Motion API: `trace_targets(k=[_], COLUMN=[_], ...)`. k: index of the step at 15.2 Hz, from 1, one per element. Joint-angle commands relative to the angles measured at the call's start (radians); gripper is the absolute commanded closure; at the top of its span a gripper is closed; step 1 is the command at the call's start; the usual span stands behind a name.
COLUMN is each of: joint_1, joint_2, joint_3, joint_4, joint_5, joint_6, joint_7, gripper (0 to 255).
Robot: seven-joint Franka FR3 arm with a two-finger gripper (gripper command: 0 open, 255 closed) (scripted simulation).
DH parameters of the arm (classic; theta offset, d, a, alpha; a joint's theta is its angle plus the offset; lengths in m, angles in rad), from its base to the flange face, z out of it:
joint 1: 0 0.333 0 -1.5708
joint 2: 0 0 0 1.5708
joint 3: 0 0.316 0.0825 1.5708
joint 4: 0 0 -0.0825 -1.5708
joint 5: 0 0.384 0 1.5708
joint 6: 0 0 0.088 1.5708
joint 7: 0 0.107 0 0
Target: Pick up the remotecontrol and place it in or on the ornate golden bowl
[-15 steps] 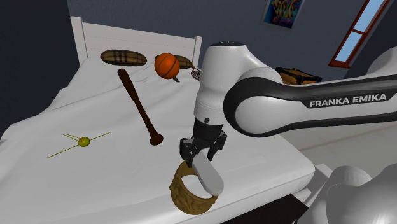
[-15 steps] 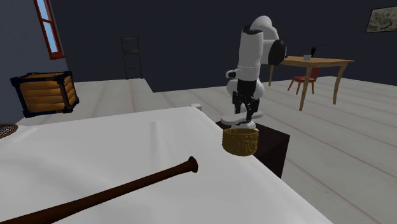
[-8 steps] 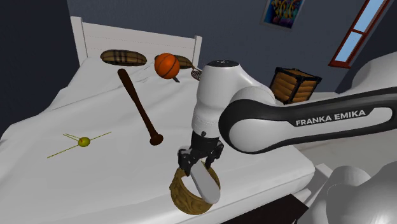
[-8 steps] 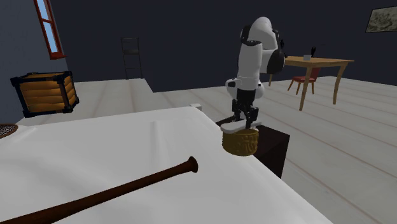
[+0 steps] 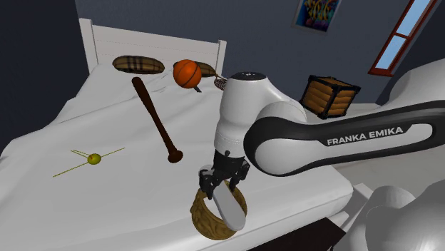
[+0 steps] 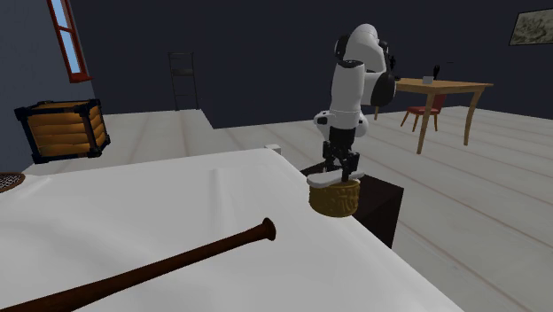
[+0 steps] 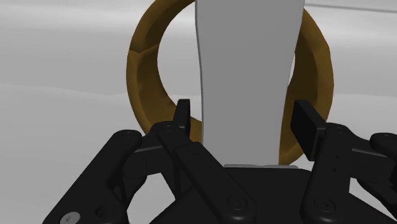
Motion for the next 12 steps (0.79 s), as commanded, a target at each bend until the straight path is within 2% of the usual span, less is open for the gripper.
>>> trace_targets(k=[1, 2, 7, 11, 12], joint_1=[0.000, 0.000, 0.000, 0.001, 0.001], joint_2=[0.000, 0.000, 0.000, -0.044, -0.044], joint_3=[0.000, 0.000, 0.000, -0.022, -0.022], joint_4=[0.000, 0.000, 0.000, 0.094, 0.094], joint_5=[0.000, 0.000, 0.000, 0.000, 0.000], joint_6=[0.000, 0.000, 0.000, -0.137, -0.137], joint_7=[0.000, 0.000, 0.000, -0.007, -0.007], gripper=[255, 0, 0, 0, 0])
